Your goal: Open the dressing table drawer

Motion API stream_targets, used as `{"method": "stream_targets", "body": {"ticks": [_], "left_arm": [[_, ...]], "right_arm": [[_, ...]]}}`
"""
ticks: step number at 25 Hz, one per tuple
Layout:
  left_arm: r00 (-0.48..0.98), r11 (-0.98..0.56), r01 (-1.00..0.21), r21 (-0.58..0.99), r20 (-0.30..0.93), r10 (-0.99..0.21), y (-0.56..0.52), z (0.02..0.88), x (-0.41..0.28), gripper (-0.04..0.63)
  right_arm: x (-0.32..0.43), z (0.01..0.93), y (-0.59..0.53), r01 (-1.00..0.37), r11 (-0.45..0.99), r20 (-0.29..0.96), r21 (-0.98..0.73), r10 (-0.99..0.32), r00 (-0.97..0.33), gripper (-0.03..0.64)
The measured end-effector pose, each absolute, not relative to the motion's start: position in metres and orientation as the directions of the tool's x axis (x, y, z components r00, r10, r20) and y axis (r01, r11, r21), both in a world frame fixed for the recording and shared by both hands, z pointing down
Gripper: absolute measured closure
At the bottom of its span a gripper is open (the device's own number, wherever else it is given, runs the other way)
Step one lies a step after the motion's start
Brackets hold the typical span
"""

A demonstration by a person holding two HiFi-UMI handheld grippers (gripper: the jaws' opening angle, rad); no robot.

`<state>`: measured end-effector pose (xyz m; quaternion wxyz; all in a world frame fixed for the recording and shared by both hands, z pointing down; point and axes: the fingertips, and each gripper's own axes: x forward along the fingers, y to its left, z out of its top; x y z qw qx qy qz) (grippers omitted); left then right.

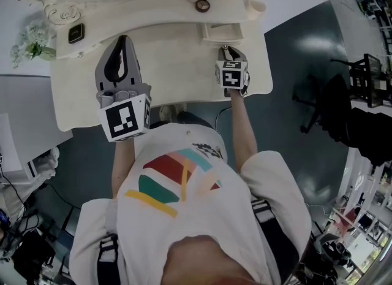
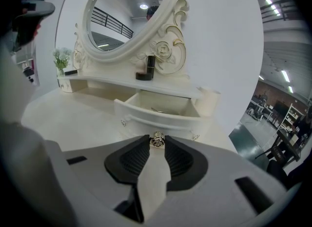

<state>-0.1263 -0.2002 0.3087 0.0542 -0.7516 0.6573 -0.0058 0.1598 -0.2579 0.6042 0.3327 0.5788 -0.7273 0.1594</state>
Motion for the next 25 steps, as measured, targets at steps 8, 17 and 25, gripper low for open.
{"method": "stream_targets", "body": {"ticks": [8, 17, 25], "left_arm": [[0.142, -0.136, -0.986, -0.091, -0.063, -0.988, -0.199, 0.308, -0.126, 0.586], [0.147, -0.141, -0.986, -0.084, -0.066, -0.987, -0.201, 0.309, -0.125, 0.588], [0.162, -0.156, -0.985, -0.076, -0.073, -0.984, -0.204, 0.307, -0.121, 0.586]], "right_arm": [[0.160, 0.604, -0.257, -0.942, 0.278, 0.657, 0.190, -0.749, -0.088, 0.526], [0.164, 0.594, -0.256, -0.942, 0.282, 0.644, 0.180, -0.758, -0.104, 0.499], [0.167, 0.540, -0.272, -0.959, 0.225, 0.533, 0.173, -0.840, -0.101, 0.535]]}}
